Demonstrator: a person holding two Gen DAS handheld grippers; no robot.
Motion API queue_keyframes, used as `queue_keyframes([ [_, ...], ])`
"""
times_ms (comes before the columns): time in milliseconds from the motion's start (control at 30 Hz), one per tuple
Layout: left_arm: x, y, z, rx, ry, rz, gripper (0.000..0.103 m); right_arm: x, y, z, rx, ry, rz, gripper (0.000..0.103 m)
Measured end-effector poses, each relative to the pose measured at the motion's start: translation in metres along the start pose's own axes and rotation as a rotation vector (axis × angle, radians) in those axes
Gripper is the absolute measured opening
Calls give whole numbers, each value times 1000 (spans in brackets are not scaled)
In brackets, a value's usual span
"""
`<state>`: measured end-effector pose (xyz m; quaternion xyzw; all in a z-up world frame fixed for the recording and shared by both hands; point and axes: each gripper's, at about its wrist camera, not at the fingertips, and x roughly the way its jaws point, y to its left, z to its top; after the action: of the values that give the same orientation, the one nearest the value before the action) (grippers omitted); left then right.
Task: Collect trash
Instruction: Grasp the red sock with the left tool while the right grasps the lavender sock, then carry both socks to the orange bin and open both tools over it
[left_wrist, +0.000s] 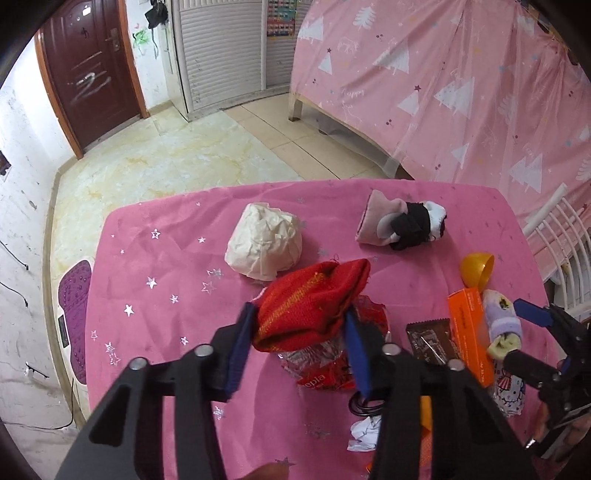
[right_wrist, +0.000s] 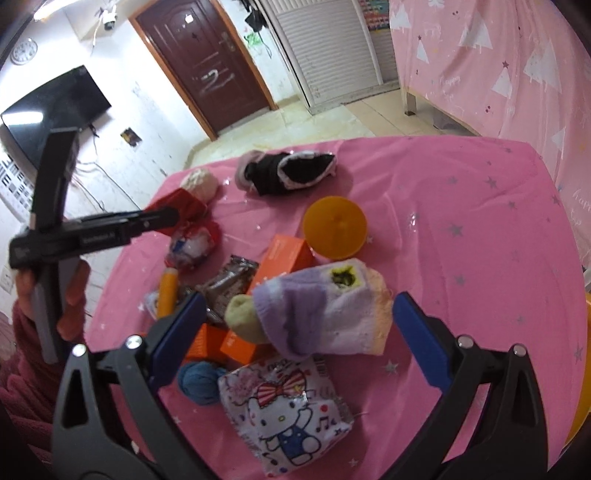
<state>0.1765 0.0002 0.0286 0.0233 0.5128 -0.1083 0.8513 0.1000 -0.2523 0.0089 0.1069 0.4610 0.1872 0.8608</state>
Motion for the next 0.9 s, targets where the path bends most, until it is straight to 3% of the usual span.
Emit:
queue_keyframes([
  [133,2,-3,-2,12,9,-10,23,4,-1,-2,0,13,-20,96],
  [200,2,-3,-4,12,4,-4,18,4,-4,-4,3,17,-25,83],
  [233,2,-2,-5,10,2,-9,16,3,-5,-5,9,16,-25,66],
  [367,-6,-3,-10,2,-15,-10,15,-7,-9,-11,13,-11,-20,44],
  [500,-24,-9,-11,11,-51,-5,15,-21,-8,-12,14,-57,-30,38],
  [900,-70,-61,-9,88,-112,-15,15,-60,-28,-14,29,-146,-72,38],
])
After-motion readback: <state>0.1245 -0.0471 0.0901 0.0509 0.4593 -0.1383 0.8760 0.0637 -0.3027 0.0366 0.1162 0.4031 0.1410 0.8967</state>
